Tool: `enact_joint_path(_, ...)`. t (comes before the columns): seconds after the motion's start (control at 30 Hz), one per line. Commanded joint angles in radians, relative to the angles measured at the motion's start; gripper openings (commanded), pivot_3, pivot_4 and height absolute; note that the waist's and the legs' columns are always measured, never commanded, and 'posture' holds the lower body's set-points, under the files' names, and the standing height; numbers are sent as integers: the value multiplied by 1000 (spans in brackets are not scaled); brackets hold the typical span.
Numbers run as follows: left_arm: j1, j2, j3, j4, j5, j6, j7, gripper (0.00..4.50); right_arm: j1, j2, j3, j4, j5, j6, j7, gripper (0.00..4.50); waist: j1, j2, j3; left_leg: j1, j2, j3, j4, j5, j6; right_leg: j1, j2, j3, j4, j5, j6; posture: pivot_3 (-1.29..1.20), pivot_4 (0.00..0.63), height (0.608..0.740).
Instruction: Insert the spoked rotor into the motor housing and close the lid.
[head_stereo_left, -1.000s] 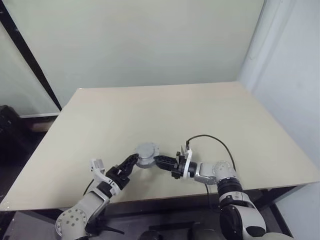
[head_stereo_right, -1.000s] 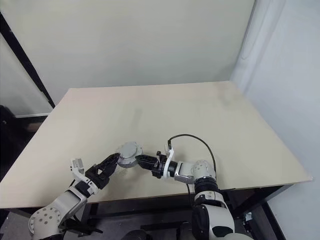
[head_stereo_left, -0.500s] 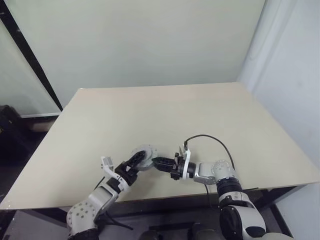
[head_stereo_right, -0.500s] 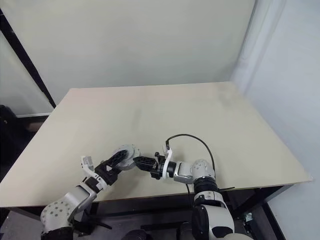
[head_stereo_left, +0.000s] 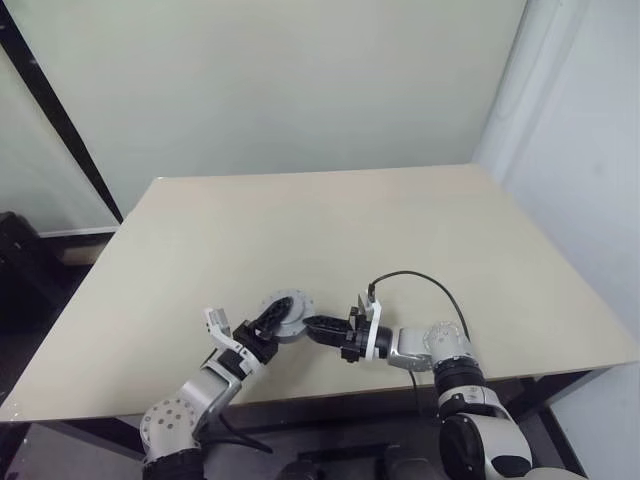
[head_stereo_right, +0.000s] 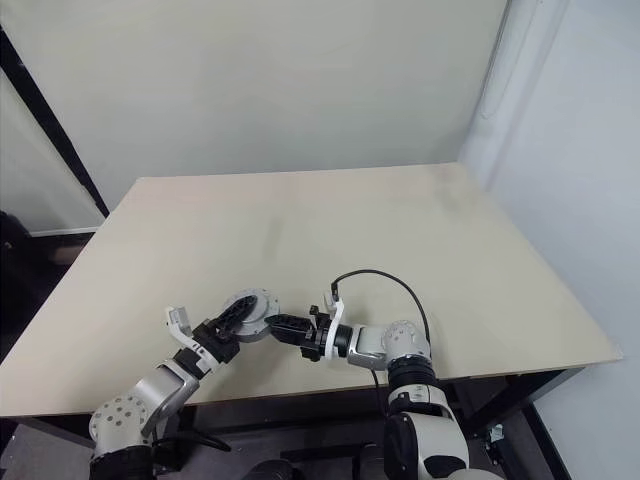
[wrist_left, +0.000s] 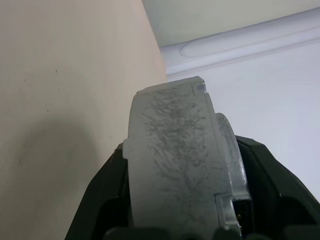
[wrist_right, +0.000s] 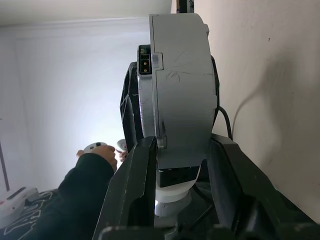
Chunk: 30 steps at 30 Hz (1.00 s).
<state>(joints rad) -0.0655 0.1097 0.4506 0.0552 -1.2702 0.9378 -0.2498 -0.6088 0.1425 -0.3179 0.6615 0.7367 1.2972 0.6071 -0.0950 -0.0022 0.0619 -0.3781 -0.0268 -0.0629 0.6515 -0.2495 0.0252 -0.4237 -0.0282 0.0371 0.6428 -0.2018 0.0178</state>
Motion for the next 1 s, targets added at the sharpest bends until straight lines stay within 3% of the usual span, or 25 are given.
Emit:
enact_joint_path(0.03, -3, 7, -9, -21, 16, -19, -6, 2297, -15, 48, -8, -48, 26, -57, -14, 1197, 0, 0, 0, 0, 0, 0, 0, 0, 0, 0, 0, 0, 0, 0, 0, 0, 0, 740)
enact_joint_path(0.27, -3, 8, -10, -20, 18, -56, -11, 2240, 8, 59, 3, -67, 26, -192, -34, 1197, 0, 0, 0, 0, 0, 0, 0, 0, 0, 0, 0, 0, 0, 0, 0, 0, 0, 740)
enact_joint_path(0.4, -7, 6, -12, -20, 20, -77, -11, 2038, 24, 36, 58, -106, 44, -167, 25, 2591, 0, 0, 0, 0, 0, 0, 0, 0, 0, 0, 0, 0, 0, 0, 0, 0, 0, 740)
enact_joint_path(0.57, -16, -1, -9, -19, 27, -90, -8, 2034, 23, 50, 22, -84, 28, -262, -55, 4442, 0, 0, 0, 0, 0, 0, 1, 0, 0, 0, 0, 0, 1, 0, 0, 0, 0, 740)
enact_joint_path(0.73, -33, 14, -8, -33, 98, -156, -11, 2034, 72, 33, 158, -169, -95, -460, -6, 4500, 0, 0, 0, 0, 0, 1, 1, 0, 0, 0, 2, 1, 1, 0, 0, 0, 0, 740)
enact_joint_path(1.0, -86, 142, -97, 18, 463, -353, -1, 2034, 152, -61, 511, -276, -465, -953, 76, 4500, 1, 0, -1, 0, 3, 0, 1, 0, -3, 0, 10, 5, 1, 1, -2, 0, 0, 740)
